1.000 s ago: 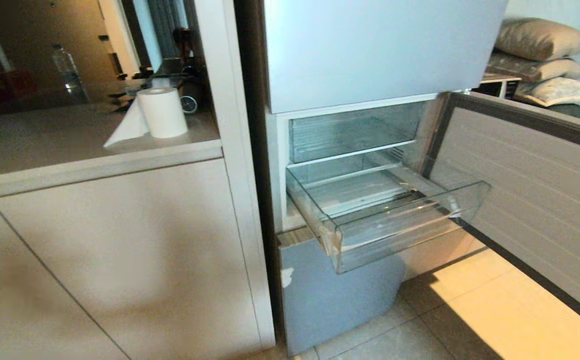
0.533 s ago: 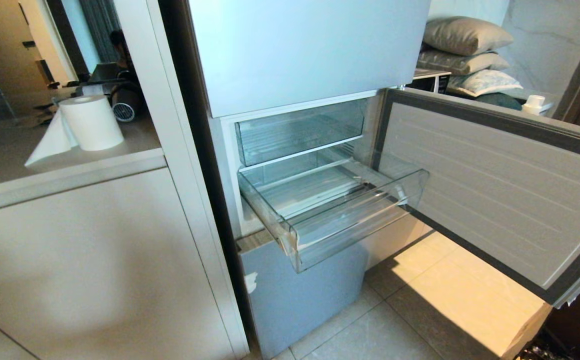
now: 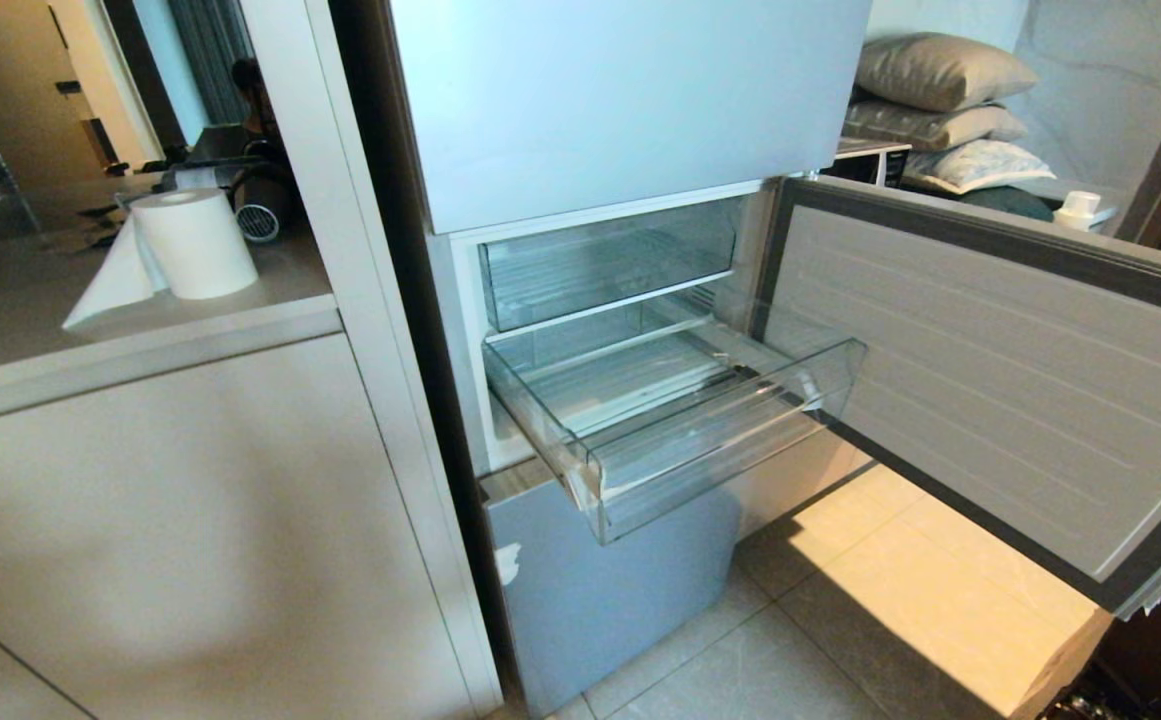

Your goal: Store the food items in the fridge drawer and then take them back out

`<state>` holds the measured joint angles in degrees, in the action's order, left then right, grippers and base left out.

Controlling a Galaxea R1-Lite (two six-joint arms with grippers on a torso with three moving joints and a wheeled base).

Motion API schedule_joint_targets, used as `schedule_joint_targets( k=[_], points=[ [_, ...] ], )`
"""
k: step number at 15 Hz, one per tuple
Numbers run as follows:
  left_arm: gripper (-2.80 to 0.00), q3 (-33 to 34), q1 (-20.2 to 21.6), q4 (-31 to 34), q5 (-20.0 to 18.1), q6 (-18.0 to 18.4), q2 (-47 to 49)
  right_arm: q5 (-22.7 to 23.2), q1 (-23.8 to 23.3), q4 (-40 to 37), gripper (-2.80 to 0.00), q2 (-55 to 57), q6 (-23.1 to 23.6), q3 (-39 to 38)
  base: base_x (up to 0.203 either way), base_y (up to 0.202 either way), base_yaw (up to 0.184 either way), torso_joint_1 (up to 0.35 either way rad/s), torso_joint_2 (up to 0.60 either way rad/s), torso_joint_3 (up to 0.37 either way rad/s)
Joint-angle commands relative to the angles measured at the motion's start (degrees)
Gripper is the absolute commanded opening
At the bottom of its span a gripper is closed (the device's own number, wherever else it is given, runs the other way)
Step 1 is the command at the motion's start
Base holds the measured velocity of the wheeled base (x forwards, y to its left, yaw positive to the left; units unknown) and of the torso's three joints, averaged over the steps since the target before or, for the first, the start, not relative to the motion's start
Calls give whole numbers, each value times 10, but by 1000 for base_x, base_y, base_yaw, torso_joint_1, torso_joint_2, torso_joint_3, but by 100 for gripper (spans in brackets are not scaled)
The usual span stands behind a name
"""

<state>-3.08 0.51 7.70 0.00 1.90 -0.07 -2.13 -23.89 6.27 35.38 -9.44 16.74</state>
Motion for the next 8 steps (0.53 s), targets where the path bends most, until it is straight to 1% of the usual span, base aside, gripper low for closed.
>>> schedule_joint_targets(
  k=[1, 3, 4, 5, 6, 8],
  points=[
    [-280, 0, 0, 0, 0, 0, 0, 29, -170, 46, 0, 162, -10, 52, 0, 0, 0, 0, 0, 0],
    [-280, 0, 0, 0, 0, 0, 0, 53, -281, 87, 0, 239, -13, 96, 0, 0, 0, 0, 0, 0],
    [-280, 0, 0, 0, 0, 0, 0, 59, -315, 103, 0, 277, -9, 114, 0, 0, 0, 0, 0, 0],
    [-280, 0, 0, 0, 0, 0, 0, 63, -344, 132, 0, 317, -6, 126, 0, 0, 0, 0, 0, 0],
    [-280, 0, 0, 0, 0, 0, 0, 65, -362, 174, 0, 353, -4, 131, 0, 0, 0, 0, 0, 0],
    [-280, 0, 0, 0, 0, 0, 0, 66, -383, 265, 0, 422, -4, 130, 0, 0, 0, 0, 0, 0]
  ],
)
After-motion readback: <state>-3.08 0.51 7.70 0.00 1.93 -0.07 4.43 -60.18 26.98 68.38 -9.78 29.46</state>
